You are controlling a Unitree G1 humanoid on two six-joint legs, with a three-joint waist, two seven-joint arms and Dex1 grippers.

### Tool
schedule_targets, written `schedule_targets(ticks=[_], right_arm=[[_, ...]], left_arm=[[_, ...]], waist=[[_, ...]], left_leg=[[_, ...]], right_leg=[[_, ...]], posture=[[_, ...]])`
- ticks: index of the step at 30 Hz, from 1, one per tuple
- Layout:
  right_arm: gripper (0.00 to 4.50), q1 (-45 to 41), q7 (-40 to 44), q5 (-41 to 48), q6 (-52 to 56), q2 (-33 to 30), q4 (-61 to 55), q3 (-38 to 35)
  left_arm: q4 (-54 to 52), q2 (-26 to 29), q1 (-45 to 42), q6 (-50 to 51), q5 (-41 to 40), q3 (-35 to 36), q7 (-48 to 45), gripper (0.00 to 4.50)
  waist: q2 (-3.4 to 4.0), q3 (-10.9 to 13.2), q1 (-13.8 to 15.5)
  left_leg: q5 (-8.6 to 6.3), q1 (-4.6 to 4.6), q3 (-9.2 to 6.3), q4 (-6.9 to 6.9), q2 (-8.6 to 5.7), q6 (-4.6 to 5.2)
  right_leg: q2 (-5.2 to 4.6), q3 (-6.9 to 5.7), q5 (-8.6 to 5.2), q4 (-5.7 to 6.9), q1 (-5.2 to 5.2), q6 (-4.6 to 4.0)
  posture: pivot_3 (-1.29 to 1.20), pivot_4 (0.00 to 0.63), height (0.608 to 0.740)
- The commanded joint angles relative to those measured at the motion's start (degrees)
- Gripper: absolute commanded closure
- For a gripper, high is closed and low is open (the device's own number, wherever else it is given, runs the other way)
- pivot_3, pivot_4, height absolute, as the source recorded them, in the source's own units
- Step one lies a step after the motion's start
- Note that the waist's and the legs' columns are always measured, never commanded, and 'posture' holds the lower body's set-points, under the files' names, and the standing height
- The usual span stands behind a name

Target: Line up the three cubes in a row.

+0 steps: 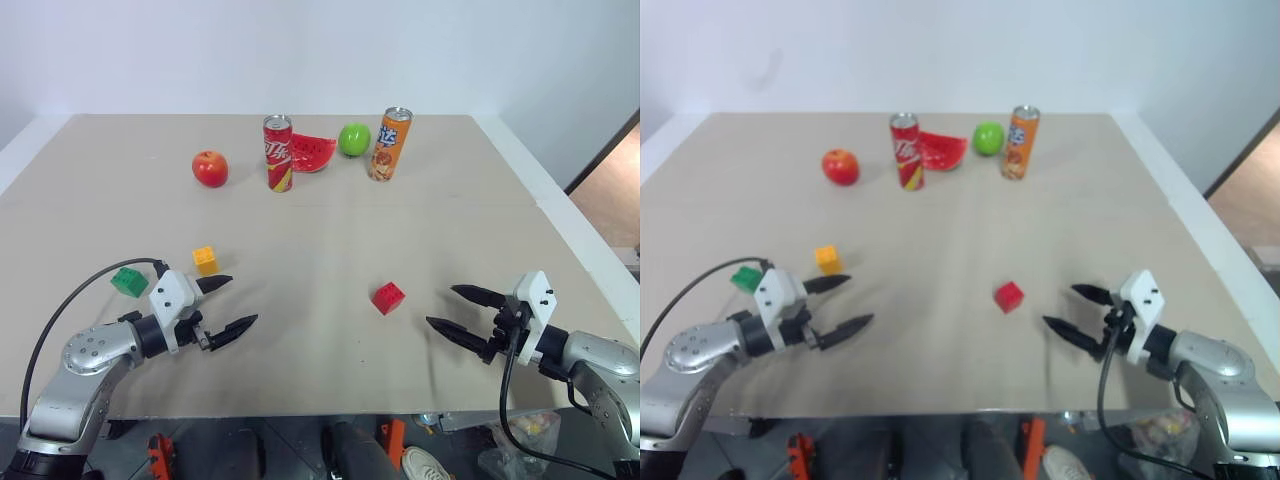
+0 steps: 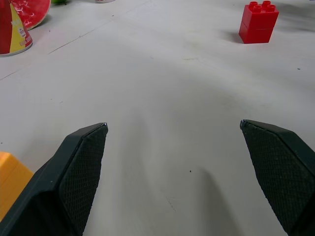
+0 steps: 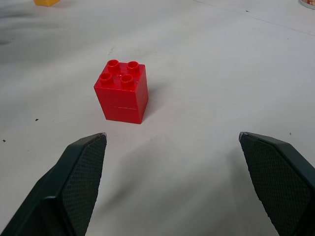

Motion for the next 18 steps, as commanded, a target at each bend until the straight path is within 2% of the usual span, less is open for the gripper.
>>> schedule_targets(ticks=[1,4,12,18], right_arm=[[0.0,-0.98,-0.12,1.47,-0.46,-0.02,-1.37,-1.87],[0.0,-1.72,-0.93,2.21,0.34,0.59,-2.39,-1.6],[0.0,-1.44,-2.17,3.15,1.32,1.05,-4.57,-1.61],[0.0,-1.76,-10.58,5.07,6.26,4.58,-14.38,0.03]], left_arm=[[-0.28,-0.48,0.2,-1.02,-1.77,0.91,-0.76,0.03],[-0.77,0.01,1.68,-0.21,-4.32,1.28,-3.39,0.03],[-1.11,0.2,0.84,3.33,-8.01,2.75,-3.23,0.03],[-4.94,2.08,1.18,0.55,-6.88,-0.31,-7.83,0.03]], waist=[[0.0,0.0,0.0],[0.0,0.0,-0.07],[0.01,0.0,-0.01],[0.02,0.0,-0.04]], left_leg=[[0.0,0.0,0.0,0.0,0.0,0.0],[0.0,0.04,0.06,0.01,0.01,0.0],[0.0,0.04,0.07,0.01,0.0,0.0],[0.0,0.04,0.05,0.01,0.02,0.0]], right_leg=[[0.0,0.0,0.0,0.0,0.0,0.0],[0.01,0.07,0.02,0.0,0.01,0.02],[0.0,0.08,0.02,0.0,0.01,0.02],[0.04,0.07,0.04,0.01,0.0,0.06]], posture=[[0.0,0.15,0.74],[0.0,0.15,0.74],[0.0,0.15,0.74],[0.0,0.15,0.74]])
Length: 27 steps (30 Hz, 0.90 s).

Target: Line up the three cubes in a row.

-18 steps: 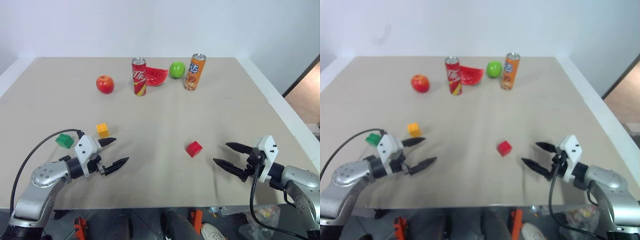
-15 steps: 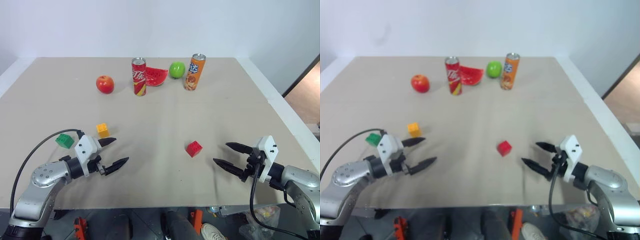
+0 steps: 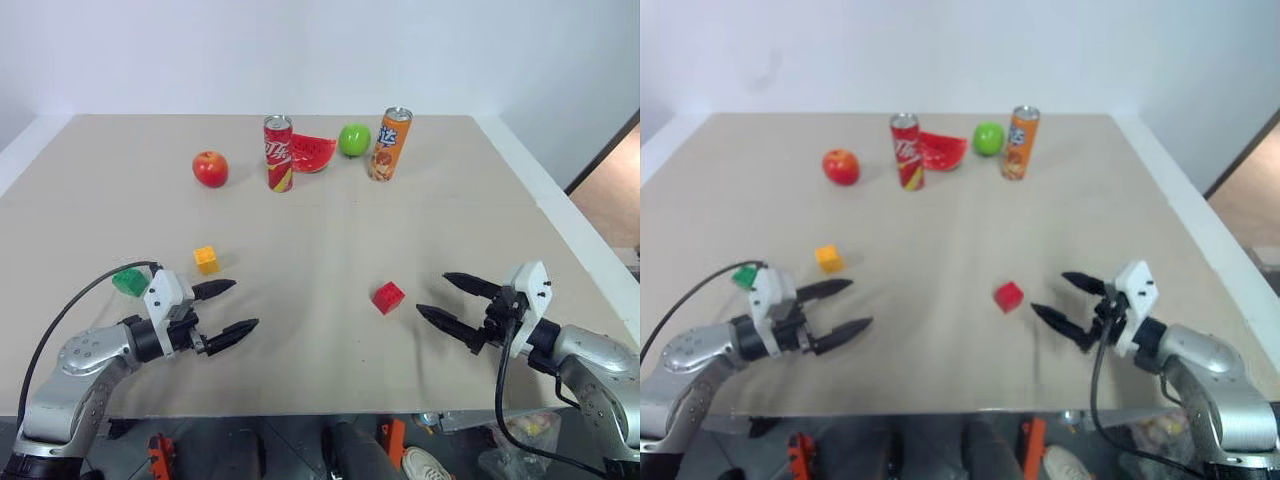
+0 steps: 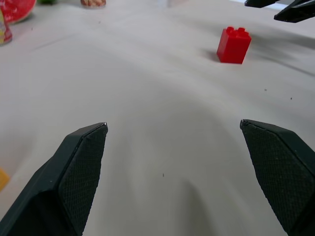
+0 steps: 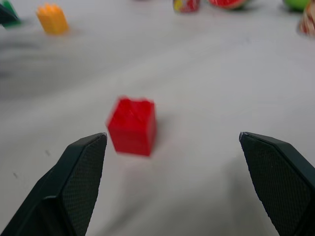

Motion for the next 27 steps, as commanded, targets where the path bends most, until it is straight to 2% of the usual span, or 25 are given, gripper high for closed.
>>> schedule_targets(ticks=[1,7,12,18,27], right_arm=[[0.0,-0.23,-5.2,0.52,3.22,1.18,-7.17,1.33],[0.0,1.45,-13.45,-4.36,4.95,6.09,-10.55,8.42],[0.0,-0.93,-18.56,-7.13,5.75,9.87,-8.1,10.11],[0.0,-4.22,-20.8,-7.04,8.21,12.25,-5.49,10.3],[0.0,-0.77,-20.37,-8.32,6.88,13.77,-4.21,11.57]], left_arm=[[-4.69,1.47,0.51,-1.3,-0.2,-1.91,-2.81,0.03],[-6.23,2.34,-0.73,-2.12,1.45,-5.29,-4.43,0.03],[-6.0,2.37,-1.79,-1.61,1.54,-6.0,-4.44,0.03],[-5.97,2.02,-2.47,-1.81,2.28,-6.81,-3.86,0.03],[-6.46,2.01,-1.5,-1.64,2.3,-6.61,-3.17,0.03]], waist=[[0.01,-0.01,-0.01],[0.02,0.0,0.02],[0.02,-0.01,0.0],[0.02,-0.01,0.0],[0.02,-0.01,0.0]], left_leg=[[0.0,0.0,0.01,0.0,0.01,0.0],[0.0,-0.01,0.0,0.0,0.0,0.0],[0.0,0.0,0.05,0.05,-0.01,0.0],[0.0,-0.02,0.07,0.02,-0.01,0.0],[0.0,-0.04,0.03,-0.03,0.0,0.01]], right_leg=[[0.0,0.01,-0.01,0.0,0.0,-0.01],[-0.03,0.01,-0.04,0.0,-0.01,-0.06],[-0.04,0.06,-0.01,0.0,-0.01,-0.02],[-0.02,0.09,-0.02,0.0,-0.04,-0.03],[-0.02,0.06,-0.05,0.0,-0.05,-0.07]], posture=[[0.0,0.15,0.74],[0.0,0.15,0.74],[0.0,0.15,0.74],[0.0,0.15,0.74],[0.0,0.15,0.74]])
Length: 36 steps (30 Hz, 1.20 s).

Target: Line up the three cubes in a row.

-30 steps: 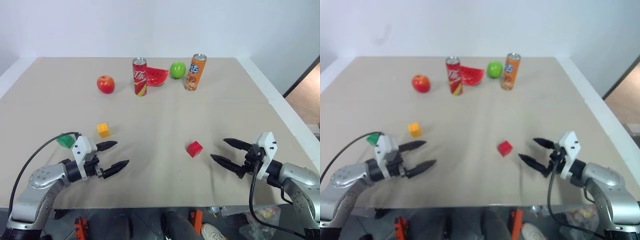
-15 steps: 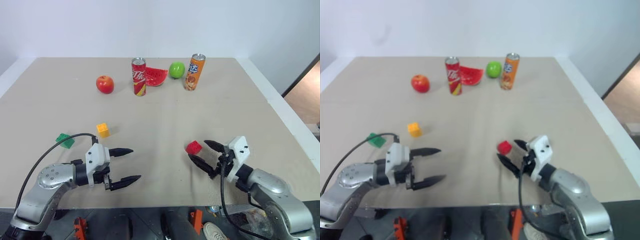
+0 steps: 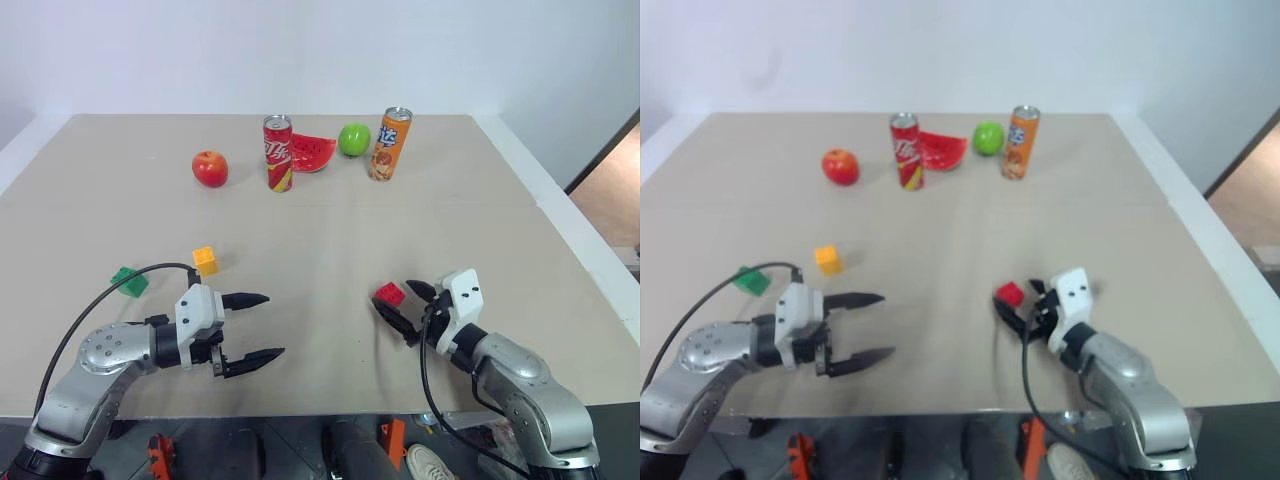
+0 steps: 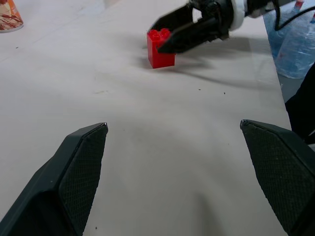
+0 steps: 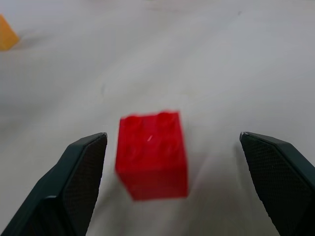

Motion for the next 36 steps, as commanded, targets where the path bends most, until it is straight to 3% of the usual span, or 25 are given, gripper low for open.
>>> schedule_targets(ticks=[1,3,11,13,16,21,30,36], right_arm=[[0.0,0.46,0.09,-0.29,-1.46,0.46,-0.08,-0.45],[0.26,0.57,-0.48,-0.33,-1.44,0.92,0.18,-0.87],[2.89,0.14,-0.77,-0.41,-2.04,1.44,0.92,-1.14],[3.29,0.07,-0.6,-0.55,-2.31,1.3,0.82,-0.91],[3.29,-1.5,2.03,-0.34,-2.57,-0.14,0.57,0.34],[3.29,-15.59,13.49,2.11,-1.39,-3.91,6.34,5.18],[3.29,-43.43,40.16,-6.54,-13.45,-2.59,36.46,21.56],[3.29,-51.11,46.73,-11.78,-21.84,0.08,52.29,23.81]], left_arm=[[-1.96,0.23,-0.11,-0.14,-0.23,0.09,0.33,0.03],[-1.89,0.13,-0.2,-0.15,-0.3,0.0,0.46,0.0],[-0.96,0.13,-0.8,-0.46,-0.12,-0.17,0.19,0.0],[-0.88,0.15,-0.67,-0.42,-0.14,-0.03,0.28,0.0],[-0.49,-0.43,-0.17,0.04,-0.48,1.06,1.76,0.0],[0.49,-3.71,1.19,1.43,-0.6,4.65,9.44,0.0],[-3.09,-7.92,6.69,1.82,0.38,6.14,16.87,0.0],[-6.08,-7.58,10.02,1.75,0.42,6.22,17.79,0.0]], waist=[[0.0,0.0,-0.01],[0.0,0.0,-0.03],[0.0,0.0,-0.02],[0.0,0.0,-0.02],[0.01,0.0,-0.05],[0.03,0.04,-0.48],[0.04,0.04,-0.06],[0.03,0.04,0.05]], left_leg=[[0.0,0.0,0.01,0.01,0.0,0.0],[0.0,0.02,0.05,0.04,0.0,0.0],[0.0,0.01,0.04,0.03,-0.01,0.0],[0.0,0.01,0.04,0.03,0.0,0.0],[0.0,0.01,0.04,0.03,0.0,0.0],[0.04,0.18,0.26,0.05,0.02,0.07],[0.04,0.14,0.16,0.0,0.01,0.13],[0.02,0.03,0.13,-0.01,-0.03,0.13]], right_leg=[[0.0,0.01,0.01,0.0,0.0,0.01],[0.0,0.04,0.03,0.0,0.0,0.04],[0.0,0.04,0.03,0.0,0.0,0.04],[0.0,0.04,0.03,0.0,0.0,0.04],[0.01,0.04,0.03,0.0,0.0,0.04],[0.05,0.32,0.22,0.0,0.01,0.14],[0.06,0.16,0.29,-0.01,0.04,0.27],[-0.01,0.11,0.26,-0.02,-0.01,0.29]], posture=[[0.0,0.15,0.74],[0.0,0.15,0.74],[0.0,0.15,0.74],[0.0,0.15,0.74],[0.0,0.15,0.74],[0.0,0.15,0.74],[0.0,0.15,0.74],[0.0,0.15,0.74]])
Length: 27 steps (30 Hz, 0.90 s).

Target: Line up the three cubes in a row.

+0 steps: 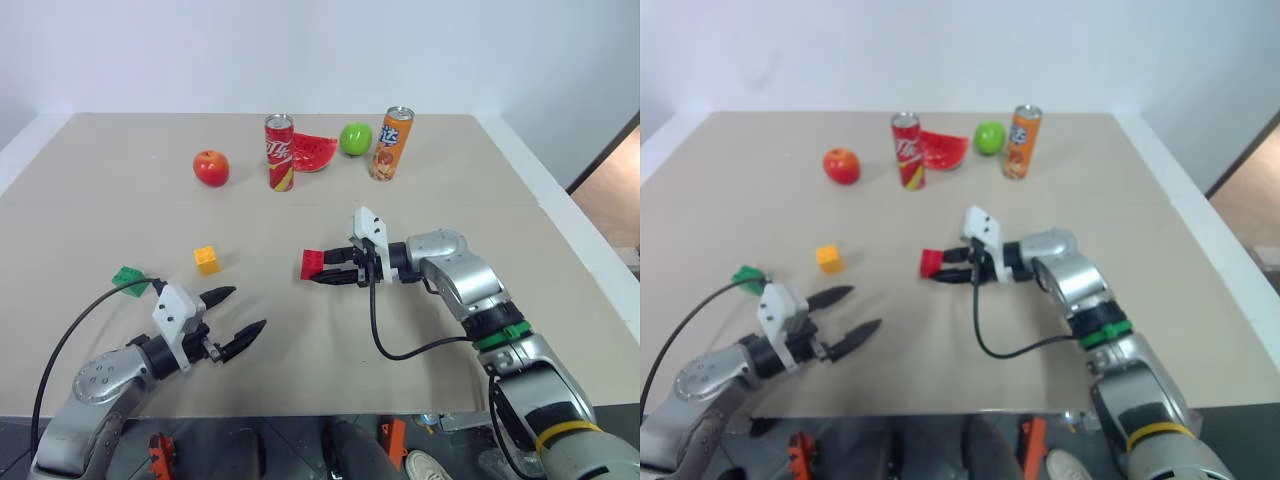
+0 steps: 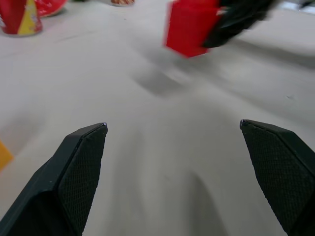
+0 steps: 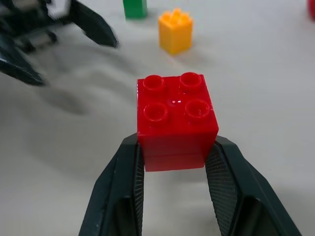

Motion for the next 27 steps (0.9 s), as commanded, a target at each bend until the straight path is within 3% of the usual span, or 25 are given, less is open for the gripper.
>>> schedule_targets(ticks=[1,12,14,20,27], right_arm=[[3.29,-2.19,4.2,-2.01,-4.27,0.83,4.87,-0.09],[3.29,-2.66,8.19,-5.12,-8.99,2.23,10.09,-0.93],[2.17,-2.75,8.46,-5.6,-9.55,2.07,10.87,-1.09],[0.14,-2.34,8.87,-4.81,-7.55,1.72,8.92,-2.25],[0.04,-0.53,7.41,1.39,1.06,-0.21,-2.53,-8.4]], left_arm=[[-3.63,0.36,1.22,-0.67,-0.25,1.08,0.45,0.0],[-3.74,0.77,0.8,-0.08,-0.39,1.1,0.65,0.0],[-3.42,0.91,0.46,-0.18,-0.26,1.07,0.52,0.0],[-2.67,0.98,0.03,-0.37,-0.03,1.17,0.56,0.0],[-3.85,-2.96,1.42,-1.72,-0.22,8.18,8.29,0.0]], waist=[[0.0,0.0,-0.06],[0.01,0.01,-0.14],[0.01,0.01,-0.15],[0.01,0.01,-0.14],[0.02,0.01,-0.14]], left_leg=[[0.0,0.0,0.0,0.0,0.01,0.0],[0.0,0.06,0.01,0.02,0.07,0.0],[0.0,0.05,0.02,0.02,0.06,0.0],[0.0,0.05,0.03,0.01,0.06,0.0],[0.0,0.04,0.01,0.01,0.09,0.0]], right_leg=[[0.0,0.0,0.0,0.0,0.0,0.0],[0.07,0.01,0.07,0.04,-0.01,-0.08],[0.07,0.01,0.07,0.04,-0.01,-0.08],[0.06,0.02,0.07,0.04,-0.01,-0.08],[0.06,0.01,0.07,0.04,-0.01,-0.08]], posture=[[0.0,0.15,0.74],[0.0,0.15,0.74],[0.0,0.15,0.74],[0.0,0.15,0.74],[0.0,0.15,0.74]])
